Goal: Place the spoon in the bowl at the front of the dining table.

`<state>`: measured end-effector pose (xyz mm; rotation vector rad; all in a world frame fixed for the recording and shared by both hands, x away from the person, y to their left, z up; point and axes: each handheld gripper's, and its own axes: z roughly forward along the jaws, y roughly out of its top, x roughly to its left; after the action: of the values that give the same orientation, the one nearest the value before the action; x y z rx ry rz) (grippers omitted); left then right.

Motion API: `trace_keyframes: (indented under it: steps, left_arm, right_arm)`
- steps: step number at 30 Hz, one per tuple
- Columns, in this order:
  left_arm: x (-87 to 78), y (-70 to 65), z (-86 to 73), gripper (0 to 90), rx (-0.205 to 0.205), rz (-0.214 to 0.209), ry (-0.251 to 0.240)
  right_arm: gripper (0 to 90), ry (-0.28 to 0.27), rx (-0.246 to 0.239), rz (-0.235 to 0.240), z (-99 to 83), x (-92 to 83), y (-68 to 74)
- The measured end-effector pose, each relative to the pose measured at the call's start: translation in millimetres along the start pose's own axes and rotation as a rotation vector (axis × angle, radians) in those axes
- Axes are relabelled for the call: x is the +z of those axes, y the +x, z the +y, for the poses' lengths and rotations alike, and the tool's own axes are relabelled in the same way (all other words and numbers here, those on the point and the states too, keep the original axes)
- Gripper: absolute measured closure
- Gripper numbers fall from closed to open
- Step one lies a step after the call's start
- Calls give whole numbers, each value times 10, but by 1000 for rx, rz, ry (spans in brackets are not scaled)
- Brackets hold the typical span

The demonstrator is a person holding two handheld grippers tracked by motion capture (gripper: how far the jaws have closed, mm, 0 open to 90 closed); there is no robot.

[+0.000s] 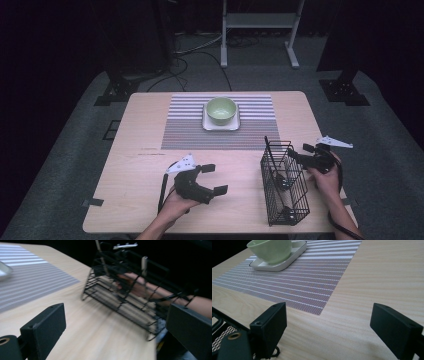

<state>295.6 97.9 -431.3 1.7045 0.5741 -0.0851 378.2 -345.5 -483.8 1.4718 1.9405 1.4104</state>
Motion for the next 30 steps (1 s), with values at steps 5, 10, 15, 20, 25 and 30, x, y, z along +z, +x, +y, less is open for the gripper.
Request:
trace_keyframes:
  steps: [5,10,15,20,25,30]
  left_arm:
    - [68,-67,69,21,12,-39,-3]
    - [135,-107,123,21,26,-65,1]
    - [186,-127,160,21,32,-74,5]
    - [250,-173,221,20,27,-103,-3]
    - [312,-217,286,22,47,-119,6]
    - [413,-253,326,32,60,-140,17]
  right_arm:
    - [129,-1,4,-2,-1,-3,1]
    - [129,-2,2,-1,-2,-3,1]
    - [129,-5,4,0,-1,-3,-2]
    - [129,-5,2,0,-2,-4,-1]
    - [128,-2,3,0,-1,-3,-1]
    - [129,-3,0,1,-2,-5,2]
